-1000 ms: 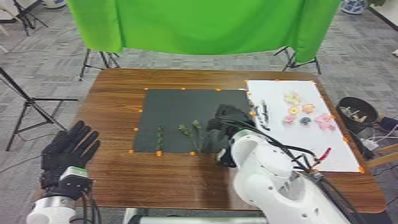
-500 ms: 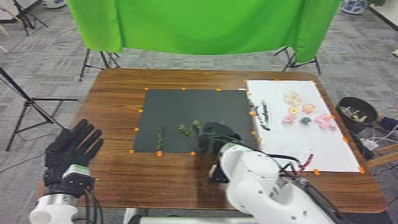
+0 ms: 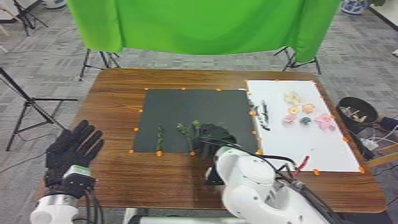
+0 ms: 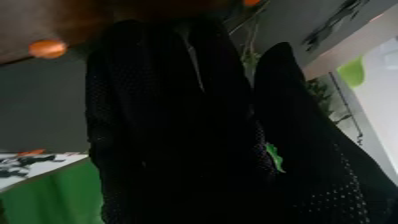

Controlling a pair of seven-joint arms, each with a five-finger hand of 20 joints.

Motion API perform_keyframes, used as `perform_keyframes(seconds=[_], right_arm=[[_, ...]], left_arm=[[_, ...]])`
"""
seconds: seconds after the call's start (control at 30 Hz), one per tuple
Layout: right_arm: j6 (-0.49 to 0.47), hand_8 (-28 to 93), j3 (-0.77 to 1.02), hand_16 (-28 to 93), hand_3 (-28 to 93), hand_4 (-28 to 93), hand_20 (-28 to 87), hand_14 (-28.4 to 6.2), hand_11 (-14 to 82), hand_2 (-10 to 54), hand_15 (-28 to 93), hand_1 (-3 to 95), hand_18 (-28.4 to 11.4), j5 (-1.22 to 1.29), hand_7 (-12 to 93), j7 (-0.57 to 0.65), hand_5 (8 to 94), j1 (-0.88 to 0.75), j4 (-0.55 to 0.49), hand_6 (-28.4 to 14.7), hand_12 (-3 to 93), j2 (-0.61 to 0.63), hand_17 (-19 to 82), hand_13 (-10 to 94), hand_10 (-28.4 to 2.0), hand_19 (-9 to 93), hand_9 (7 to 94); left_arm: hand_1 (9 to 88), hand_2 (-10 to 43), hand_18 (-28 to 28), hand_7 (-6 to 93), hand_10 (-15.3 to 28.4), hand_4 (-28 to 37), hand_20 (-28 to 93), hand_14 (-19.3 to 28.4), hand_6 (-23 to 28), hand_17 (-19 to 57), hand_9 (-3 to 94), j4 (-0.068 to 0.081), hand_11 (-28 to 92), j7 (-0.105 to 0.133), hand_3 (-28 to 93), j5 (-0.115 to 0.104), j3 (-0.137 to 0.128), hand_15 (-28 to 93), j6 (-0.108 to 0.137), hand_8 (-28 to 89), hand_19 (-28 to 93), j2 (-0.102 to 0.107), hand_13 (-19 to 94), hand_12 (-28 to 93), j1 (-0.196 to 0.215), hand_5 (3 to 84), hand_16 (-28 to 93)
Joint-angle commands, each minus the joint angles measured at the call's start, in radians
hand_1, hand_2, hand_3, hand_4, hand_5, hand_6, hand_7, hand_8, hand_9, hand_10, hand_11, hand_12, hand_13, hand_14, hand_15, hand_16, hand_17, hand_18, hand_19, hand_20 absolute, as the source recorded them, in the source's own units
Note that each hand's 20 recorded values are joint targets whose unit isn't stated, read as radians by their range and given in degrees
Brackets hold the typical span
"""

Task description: Arrange flowers

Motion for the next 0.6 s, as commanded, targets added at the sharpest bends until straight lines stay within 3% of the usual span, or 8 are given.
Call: perform_keyframes(seconds=[0.03, 0.17, 0.23, 0.3, 0.37, 0.6], right_arm=[[0.139, 4, 0.07, 19, 83, -16, 24, -19.0, 14.1, 8.4, 49, 29.8, -27.3, -0.109, 30, 0.029, 73.9, -0.016, -0.067, -7.2, 16.1, 0.101, 24, 66, -21.3, 73, 73.1], [0.248, 13, 0.138, 19, 78, -18, 24, -17.5, 16.0, -6.9, 51, 39.6, -27.4, -0.177, 30, 0.069, 71.0, -0.009, -0.027, -7.2, 16.8, 0.121, 26, 67, -19.8, 76, 73.6], [0.259, 4, 0.161, 19, 78, -19, 24, -17.4, 16.4, -8.0, 51, 38.3, -27.5, -0.206, 27, 0.091, 69.4, 0.003, 0.003, -7.2, 16.7, 0.131, 26, 67, -19.7, 78, 72.5], [0.19, -9, 0.198, 19, 77, -20, 24, -17.4, 16.0, -9.3, 52, 35.9, -28.0, -0.177, 22, 0.114, 66.1, 0.013, 0.022, -8.2, 16.5, 0.12, 26, 66, -20.3, 80, 69.8], [0.111, -9, 0.234, 19, 74, -22, 25, -17.6, 14.8, -9.5, 59, 34.3, -28.3, -0.088, 14, 0.151, 61.3, 0.026, 0.026, -10.5, 16.0, 0.105, 27, 66, -21.8, 82, 65.5], [0.086, -9, 0.194, 15, 72, -25, 26, -17.4, 12.3, -9.5, 69, 33.8, -28.4, -0.105, 9, 0.162, 58.6, 0.087, 0.138, -13.0, 14.8, 0.097, 28, 66, -22.9, 83, 60.7]], left_arm=[[27.9, 18.1, 14.3, 17.6, 15.9, -28.2, 8, 16.6, 9.9, -6.7, 31.8, -0.006, 26, 0.02, 73, -0.006, -0.011, 40, -0.01, -9, 37, -0.013, 24, 10, 0.033, 41.5, -9], [27.9, 18.1, 14.3, 17.6, 15.8, -28.2, 8, 16.6, 9.9, -6.7, 31.8, -0.011, 26, 0.026, 73, -0.003, -0.011, 40, -0.01, -9, 37, -0.01, 24, 10, 0.037, 41.5, -9], [27.8, 18.1, 14.3, 17.6, 15.8, -28.1, 8, 16.6, 9.9, -6.7, 31.8, -0.01, 26, 0.025, 73, 0.001, -0.007, 40, -0.011, -9, 37, -0.011, 24, 10, 0.03, 41.5, -9], [27.8, 18.1, 14.3, 17.6, 15.8, -28.1, 8, 16.6, 9.9, -6.7, 31.8, -0.013, 26, 0.027, 73, 0.0, -0.007, 40, -0.012, -9, 37, -0.011, 24, 10, 0.034, 41.5, -9], [27.8, 18.1, 14.3, 17.6, 15.8, -28.1, 8, 16.6, 9.9, -6.7, 31.8, -0.014, 26, 0.027, 73, 0.0, -0.006, 40, -0.011, -9, 37, -0.01, 24, 10, 0.035, 41.5, -9], [27.8, 18.1, 14.3, 17.6, 15.8, -28.1, 8, 16.6, 10.0, -6.7, 31.8, -0.013, 26, 0.023, 73, 0.0, 0.001, 40, -0.01, -9, 37, -0.012, 24, 10, 0.029, 41.5, -9]])
